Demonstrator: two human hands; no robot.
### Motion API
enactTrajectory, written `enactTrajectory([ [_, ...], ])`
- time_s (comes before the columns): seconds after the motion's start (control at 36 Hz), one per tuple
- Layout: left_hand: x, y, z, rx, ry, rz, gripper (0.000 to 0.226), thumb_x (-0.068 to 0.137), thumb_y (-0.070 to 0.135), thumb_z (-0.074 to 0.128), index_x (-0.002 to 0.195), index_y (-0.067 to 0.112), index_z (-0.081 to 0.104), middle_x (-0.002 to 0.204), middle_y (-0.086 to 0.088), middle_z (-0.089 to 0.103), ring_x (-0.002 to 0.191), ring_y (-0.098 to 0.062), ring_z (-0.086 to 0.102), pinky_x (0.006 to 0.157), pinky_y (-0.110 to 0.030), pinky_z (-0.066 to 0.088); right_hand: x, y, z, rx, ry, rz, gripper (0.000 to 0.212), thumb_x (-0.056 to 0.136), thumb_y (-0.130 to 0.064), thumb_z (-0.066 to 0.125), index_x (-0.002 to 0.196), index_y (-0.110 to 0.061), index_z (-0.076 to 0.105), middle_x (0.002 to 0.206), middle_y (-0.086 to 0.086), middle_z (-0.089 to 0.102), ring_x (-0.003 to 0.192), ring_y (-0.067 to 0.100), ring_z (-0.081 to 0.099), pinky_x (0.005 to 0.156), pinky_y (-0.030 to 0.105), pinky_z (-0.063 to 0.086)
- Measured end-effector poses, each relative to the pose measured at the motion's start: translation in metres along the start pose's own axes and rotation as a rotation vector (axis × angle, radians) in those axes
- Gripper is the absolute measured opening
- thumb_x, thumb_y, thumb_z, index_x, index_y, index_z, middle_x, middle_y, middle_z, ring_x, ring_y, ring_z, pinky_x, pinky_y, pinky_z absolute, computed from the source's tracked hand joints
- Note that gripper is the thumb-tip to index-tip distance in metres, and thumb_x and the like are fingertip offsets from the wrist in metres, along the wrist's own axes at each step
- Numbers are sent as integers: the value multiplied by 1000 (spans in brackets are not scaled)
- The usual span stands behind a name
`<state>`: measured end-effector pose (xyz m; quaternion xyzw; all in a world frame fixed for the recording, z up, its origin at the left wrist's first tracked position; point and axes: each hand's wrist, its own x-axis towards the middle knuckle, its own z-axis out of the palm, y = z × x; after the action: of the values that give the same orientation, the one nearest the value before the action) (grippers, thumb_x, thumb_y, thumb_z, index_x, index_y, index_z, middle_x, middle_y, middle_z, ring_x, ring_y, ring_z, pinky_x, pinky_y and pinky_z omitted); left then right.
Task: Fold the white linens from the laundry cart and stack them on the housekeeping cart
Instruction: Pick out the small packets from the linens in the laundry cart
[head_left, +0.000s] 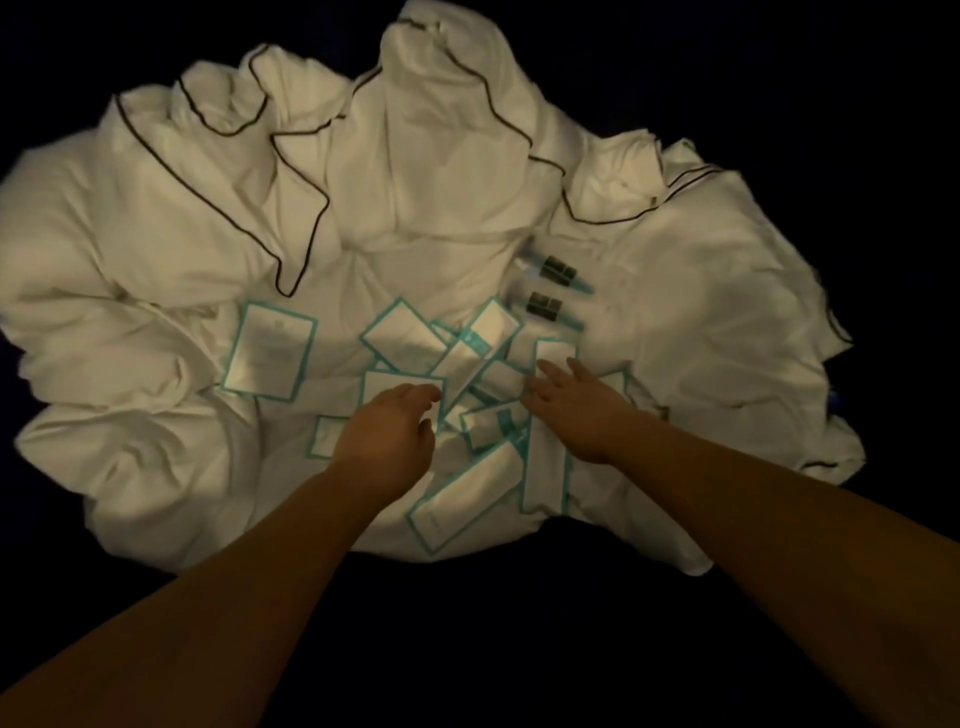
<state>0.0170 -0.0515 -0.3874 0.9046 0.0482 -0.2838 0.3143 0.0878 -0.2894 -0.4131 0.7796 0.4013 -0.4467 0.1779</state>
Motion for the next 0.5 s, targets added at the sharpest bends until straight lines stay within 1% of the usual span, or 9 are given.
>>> enactTrajectory([
  [0.08,0,-5,8,1,-10,-2,49,81,25,40,123,10,61,115,-10,64,107,-31,59,90,-38,47,12,1,11,-93,-10,-11,50,102,-14,29,151,-13,20,160,11,12,148,32,1,116,54,-1],
  [0.14,-1,-6,14,14,-16,-6,50,80,26,39,123,10,61,115,-10,64,107,-30,59,90,-37,47,15,1,17,-93,63,-18,47,97,-14,44,143,-10,38,152,17,30,144,37,17,114,59,8],
  [0.19,-2,-7,17,7,-16,-18,46,82,24,41,122,11,61,116,-9,64,109,-30,58,89,-36,46,15,2,17,-137,158,-59,38,70,-11,76,107,-9,70,117,22,62,117,44,54,99,68,33],
  [0.22,-3,-8,19,8,-21,-28,41,86,21,44,123,11,60,118,-9,63,111,-29,57,90,-36,45,15,2,21,-158,241,-67,30,58,-10,79,87,-11,74,98,20,67,100,42,63,90,69,40],
  [0.28,-4,-8,21,10,-30,-30,35,90,13,52,125,13,59,121,-7,62,114,-28,55,91,-35,44,11,3,21,-163,234,-84,13,63,-18,62,69,-14,73,85,18,67,90,39,67,86,68,42],
  [0.33,-4,-6,21,6,-34,-31,35,90,11,54,125,13,59,121,-7,62,114,-29,55,91,-36,46,6,4,18,-160,256,-101,34,69,-21,39,65,-14,72,83,18,67,89,39,67,87,69,41],
  [0.36,-4,-5,21,3,-33,-35,34,90,14,52,124,13,59,120,-8,62,113,-29,55,90,-37,46,3,7,17,-157,287,-98,33,70,-19,39,66,-13,72,81,18,67,88,39,67,89,69,39],
  [0.42,-5,-3,17,-11,-28,-38,41,87,27,44,121,13,61,115,-9,64,109,-31,58,88,-38,48,-6,12,10,-173,327,-97,13,66,-13,60,73,-11,71,75,14,64,82,36,65,95,68,34],
  [0.5,-7,3,11,-73,-7,5,64,79,50,33,119,10,63,109,-10,66,102,-31,62,85,-38,51,-18,18,-1,-45,397,-86,27,51,-10,77,77,-11,70,67,7,60,67,29,62,96,67,35],
])
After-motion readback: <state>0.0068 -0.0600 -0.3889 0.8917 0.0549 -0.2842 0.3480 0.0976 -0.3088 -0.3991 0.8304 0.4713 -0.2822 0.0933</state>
